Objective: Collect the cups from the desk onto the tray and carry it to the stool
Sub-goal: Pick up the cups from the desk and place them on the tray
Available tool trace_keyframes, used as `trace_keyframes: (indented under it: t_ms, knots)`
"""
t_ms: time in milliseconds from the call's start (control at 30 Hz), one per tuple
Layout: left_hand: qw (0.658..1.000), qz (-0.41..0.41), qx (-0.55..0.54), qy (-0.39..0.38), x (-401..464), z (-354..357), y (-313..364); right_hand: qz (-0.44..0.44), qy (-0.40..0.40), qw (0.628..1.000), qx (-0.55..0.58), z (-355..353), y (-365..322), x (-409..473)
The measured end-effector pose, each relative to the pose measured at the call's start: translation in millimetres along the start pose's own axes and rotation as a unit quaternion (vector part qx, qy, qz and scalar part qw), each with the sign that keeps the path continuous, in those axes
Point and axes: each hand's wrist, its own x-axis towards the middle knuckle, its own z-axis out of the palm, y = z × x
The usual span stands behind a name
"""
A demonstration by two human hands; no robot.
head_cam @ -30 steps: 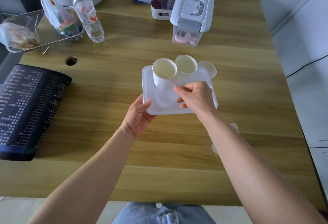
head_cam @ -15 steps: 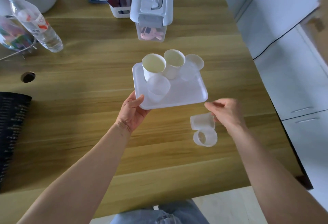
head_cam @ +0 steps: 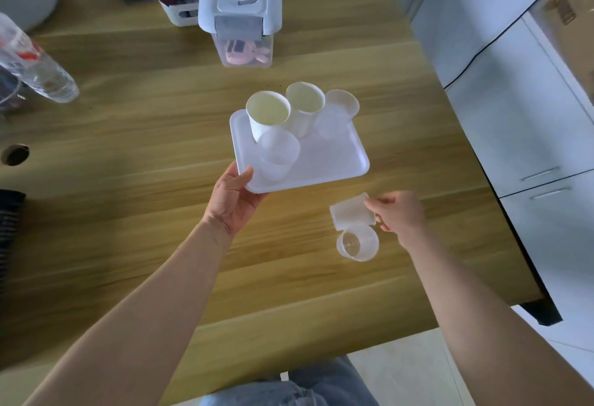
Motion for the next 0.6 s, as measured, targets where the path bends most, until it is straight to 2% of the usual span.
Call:
trace_keyframes:
  t_ms: [167,400,600]
  knots:
    - [1.0,0.006,0.0,-0.003,-1.0,-0.3,3.1,-0.052,0.007,0.998,0.029,-18.2,-19.2,-11.0]
    - [1.0,0.018,-0.008,0.016,-3.6,-0.2,12.6,-0.158,-0.004,0.986,-0.042,-43.5,-60.1,-33.5]
    - [1.0,0.024,-0.002,0.007,-11.2,3.4,18.6,-0.265,0.023,0.964,-0.025,-39.1,-98.1,-45.5]
